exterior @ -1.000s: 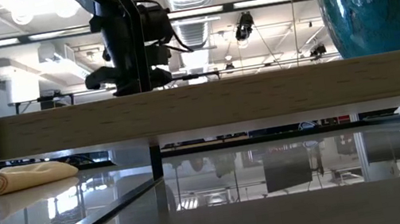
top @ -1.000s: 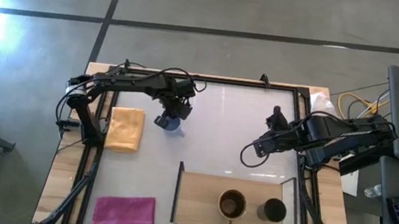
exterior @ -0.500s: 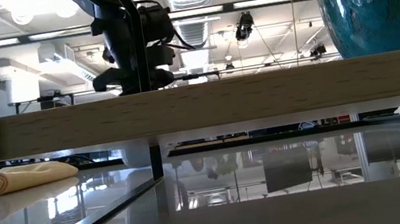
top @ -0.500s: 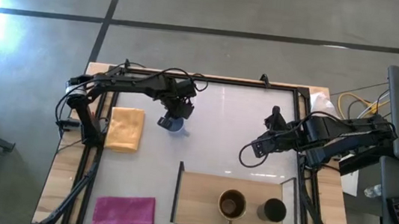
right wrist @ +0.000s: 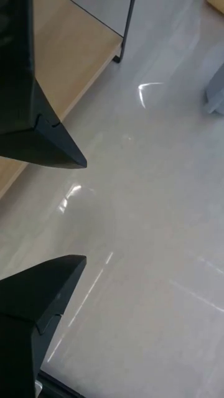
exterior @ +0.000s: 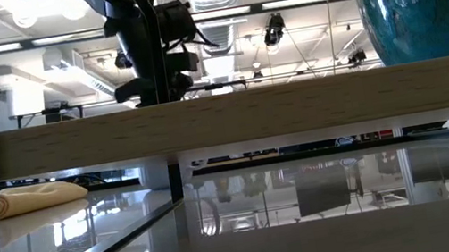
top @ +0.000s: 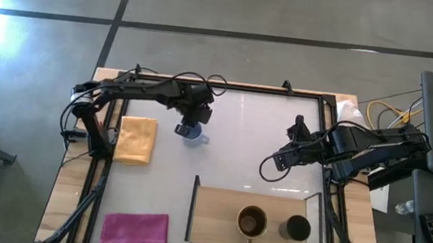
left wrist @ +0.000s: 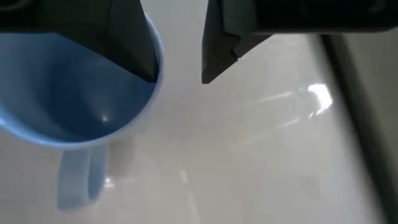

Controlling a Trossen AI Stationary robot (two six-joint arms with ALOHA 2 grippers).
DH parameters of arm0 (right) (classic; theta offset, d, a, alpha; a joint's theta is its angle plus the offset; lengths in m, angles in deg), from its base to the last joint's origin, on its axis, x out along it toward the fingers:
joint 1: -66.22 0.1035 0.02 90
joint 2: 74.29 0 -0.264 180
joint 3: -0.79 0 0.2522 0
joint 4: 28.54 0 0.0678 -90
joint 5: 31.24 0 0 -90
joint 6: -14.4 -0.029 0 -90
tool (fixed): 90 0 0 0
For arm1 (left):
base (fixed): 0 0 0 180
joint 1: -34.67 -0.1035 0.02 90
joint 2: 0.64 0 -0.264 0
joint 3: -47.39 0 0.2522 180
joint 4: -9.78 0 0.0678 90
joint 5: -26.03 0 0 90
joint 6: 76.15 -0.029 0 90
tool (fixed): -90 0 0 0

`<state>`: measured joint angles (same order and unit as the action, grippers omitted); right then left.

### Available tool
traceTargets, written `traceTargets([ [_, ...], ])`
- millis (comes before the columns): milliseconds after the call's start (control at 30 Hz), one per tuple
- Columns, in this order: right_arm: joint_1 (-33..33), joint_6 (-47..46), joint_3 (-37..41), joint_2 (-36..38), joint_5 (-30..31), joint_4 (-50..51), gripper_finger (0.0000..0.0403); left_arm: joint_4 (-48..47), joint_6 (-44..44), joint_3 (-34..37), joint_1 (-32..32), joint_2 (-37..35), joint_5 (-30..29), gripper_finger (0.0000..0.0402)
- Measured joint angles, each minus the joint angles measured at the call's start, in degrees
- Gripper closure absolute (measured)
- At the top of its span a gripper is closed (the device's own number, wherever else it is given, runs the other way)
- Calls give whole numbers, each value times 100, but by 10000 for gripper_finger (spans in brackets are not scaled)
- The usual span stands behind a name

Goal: Stack small to large cups/mugs on shelf
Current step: Put the blue mug on the shelf

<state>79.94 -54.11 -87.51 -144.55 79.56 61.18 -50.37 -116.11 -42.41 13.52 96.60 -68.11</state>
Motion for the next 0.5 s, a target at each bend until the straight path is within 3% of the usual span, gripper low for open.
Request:
traceTargets([
  [233,0,27,0,0,14,4,170,22,1847,-133,-27,-449,-523,272],
  [500,-159,101,0,0,19,-10,174,-926,5636,193,-50,-1037,-519,272],
])
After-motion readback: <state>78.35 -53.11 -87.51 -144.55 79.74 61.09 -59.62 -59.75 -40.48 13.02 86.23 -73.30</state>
